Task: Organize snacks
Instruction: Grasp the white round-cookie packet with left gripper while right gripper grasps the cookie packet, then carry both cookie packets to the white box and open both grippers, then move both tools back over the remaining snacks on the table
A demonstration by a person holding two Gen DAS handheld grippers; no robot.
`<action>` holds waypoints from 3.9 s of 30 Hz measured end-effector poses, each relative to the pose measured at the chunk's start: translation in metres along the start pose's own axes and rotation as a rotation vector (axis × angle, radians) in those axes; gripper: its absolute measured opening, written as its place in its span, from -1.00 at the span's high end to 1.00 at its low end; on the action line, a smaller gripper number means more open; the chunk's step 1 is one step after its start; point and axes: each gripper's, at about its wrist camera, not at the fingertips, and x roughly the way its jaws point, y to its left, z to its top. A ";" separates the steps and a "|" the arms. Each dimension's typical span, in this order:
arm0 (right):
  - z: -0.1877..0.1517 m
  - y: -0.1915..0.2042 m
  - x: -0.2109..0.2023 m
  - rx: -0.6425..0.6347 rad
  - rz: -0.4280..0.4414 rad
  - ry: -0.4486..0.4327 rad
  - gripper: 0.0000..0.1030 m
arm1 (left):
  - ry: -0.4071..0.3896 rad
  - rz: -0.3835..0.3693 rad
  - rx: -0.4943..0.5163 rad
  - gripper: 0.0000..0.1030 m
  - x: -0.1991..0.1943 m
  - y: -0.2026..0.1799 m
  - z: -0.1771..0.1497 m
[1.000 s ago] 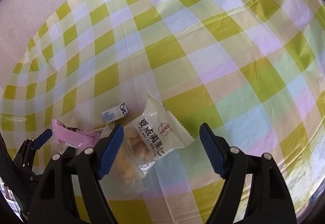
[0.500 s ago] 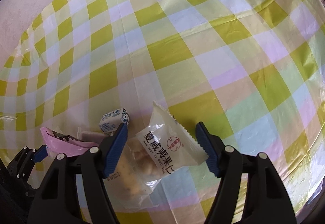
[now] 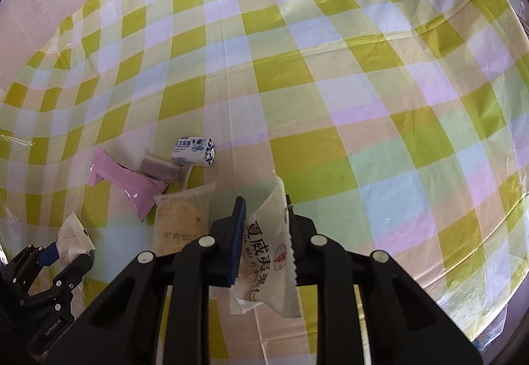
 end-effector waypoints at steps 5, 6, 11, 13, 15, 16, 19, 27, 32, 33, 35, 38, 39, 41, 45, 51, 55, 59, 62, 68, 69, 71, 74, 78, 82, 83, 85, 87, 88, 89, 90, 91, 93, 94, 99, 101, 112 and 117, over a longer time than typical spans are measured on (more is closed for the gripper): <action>-0.014 -0.013 -0.024 0.001 -0.003 -0.026 0.60 | -0.018 0.009 -0.052 0.25 -0.017 -0.005 -0.012; -0.017 -0.015 -0.028 -0.001 -0.003 -0.031 0.60 | -0.022 0.017 -0.060 0.25 -0.020 -0.006 -0.013; -0.033 -0.024 -0.045 -0.011 -0.007 -0.035 0.60 | -0.031 0.029 -0.075 0.28 -0.029 -0.011 -0.018; -0.038 -0.029 -0.052 -0.006 -0.014 -0.038 0.60 | -0.039 0.026 -0.076 0.28 -0.034 -0.015 -0.019; -0.043 -0.036 -0.059 0.004 -0.021 -0.044 0.60 | -0.051 0.018 -0.070 0.29 -0.040 -0.021 -0.020; -0.044 -0.039 -0.063 0.008 -0.025 -0.047 0.60 | -0.058 0.013 -0.065 0.29 -0.044 -0.024 -0.020; -0.050 -0.048 -0.076 0.014 -0.039 -0.057 0.60 | -0.075 -0.007 -0.048 0.29 -0.053 -0.038 -0.021; -0.063 -0.074 -0.107 0.032 -0.082 -0.083 0.60 | -0.111 -0.084 0.041 0.29 -0.071 -0.094 -0.016; -0.072 -0.095 -0.121 0.050 -0.116 -0.088 0.60 | -0.115 -0.134 0.110 0.29 -0.076 -0.135 -0.014; -0.074 -0.100 -0.123 0.053 -0.123 -0.087 0.60 | -0.112 -0.145 0.124 0.29 -0.075 -0.144 -0.013; -0.079 -0.109 -0.126 0.060 -0.141 -0.085 0.60 | -0.108 -0.171 0.157 0.29 -0.075 -0.162 -0.013; -0.086 -0.125 -0.131 0.078 -0.168 -0.081 0.60 | -0.099 -0.204 0.216 0.29 -0.073 -0.192 -0.015; -0.089 -0.131 -0.132 0.085 -0.176 -0.080 0.60 | -0.095 -0.216 0.236 0.29 -0.073 -0.202 -0.016; -0.093 -0.142 -0.134 0.097 -0.197 -0.076 0.60 | -0.087 -0.240 0.273 0.29 -0.072 -0.222 -0.018; -0.104 -0.168 -0.138 0.136 -0.232 -0.065 0.60 | -0.074 -0.281 0.347 0.29 -0.069 -0.258 -0.020; -0.120 -0.204 -0.137 0.188 -0.284 -0.037 0.60 | -0.040 -0.334 0.441 0.29 -0.062 -0.308 -0.024; -0.132 -0.226 -0.136 0.219 -0.314 -0.017 0.60 | -0.016 -0.361 0.509 0.29 -0.056 -0.341 -0.029; -0.142 -0.249 -0.136 0.253 -0.340 -0.003 0.60 | 0.012 -0.380 0.564 0.29 -0.048 -0.371 -0.033; -0.149 -0.265 -0.137 0.280 -0.361 0.002 0.60 | 0.046 -0.412 0.582 0.29 -0.041 -0.387 -0.036; -0.160 -0.288 -0.144 0.310 -0.414 -0.010 0.60 | 0.123 -0.457 0.573 0.29 -0.023 -0.399 -0.036; -0.162 -0.291 -0.145 0.312 -0.424 -0.012 0.60 | 0.133 -0.464 0.572 0.29 -0.020 -0.401 -0.036; -0.166 -0.298 -0.147 0.315 -0.444 -0.016 0.60 | 0.148 -0.479 0.575 0.29 -0.016 -0.405 -0.037; -0.170 -0.307 -0.149 0.326 -0.470 -0.019 0.60 | 0.174 -0.506 0.580 0.28 -0.012 -0.414 -0.039; -0.173 -0.314 -0.153 0.328 -0.518 -0.025 0.58 | 0.208 -0.562 0.574 0.21 -0.009 -0.420 -0.039; -0.173 -0.313 -0.154 0.311 -0.564 -0.033 0.00 | 0.188 -0.566 0.559 -0.31 -0.013 -0.419 -0.037; -0.173 -0.312 -0.155 0.305 -0.575 -0.036 -0.07 | 0.183 -0.566 0.554 -0.34 -0.014 -0.418 -0.036; -0.171 -0.309 -0.155 0.291 -0.590 -0.040 -0.08 | 0.177 -0.560 0.538 -0.38 -0.014 -0.415 -0.035; -0.169 -0.305 -0.155 0.276 -0.600 -0.047 -0.14 | 0.173 -0.554 0.517 -0.41 -0.014 -0.411 -0.032; -0.167 -0.302 -0.156 0.268 -0.607 -0.052 -0.18 | 0.168 -0.550 0.509 -0.41 -0.014 -0.409 -0.031; -0.166 -0.301 -0.157 0.262 -0.611 -0.057 -0.23 | 0.161 -0.545 0.501 -0.41 -0.015 -0.406 -0.030; -0.165 -0.299 -0.158 0.256 -0.614 -0.062 -0.26 | 0.153 -0.539 0.492 -0.42 -0.016 -0.403 -0.028; -0.163 -0.297 -0.159 0.251 -0.614 -0.064 -0.30 | 0.146 -0.531 0.484 -0.42 -0.016 -0.400 -0.027; -0.160 -0.292 -0.159 0.245 -0.608 -0.067 -0.33 | 0.127 -0.505 0.473 -0.42 -0.017 -0.394 -0.024; -0.159 -0.290 -0.159 0.241 -0.605 -0.069 -0.37 | 0.119 -0.490 0.468 -0.42 -0.017 -0.391 -0.022; -0.152 -0.274 -0.158 0.217 -0.572 -0.081 -0.47 | 0.075 -0.428 0.436 -0.42 -0.017 -0.374 -0.013; -0.149 -0.268 -0.158 0.206 -0.557 -0.085 -0.48 | 0.055 -0.406 0.410 -0.42 -0.018 -0.363 -0.008; -0.125 -0.228 -0.151 0.158 -0.442 -0.106 -0.48 | -0.008 -0.253 0.164 -0.42 -0.009 -0.267 0.027; -0.114 -0.203 -0.146 0.125 -0.395 -0.118 -0.48 | -0.025 -0.221 0.062 -0.39 -0.006 -0.221 0.037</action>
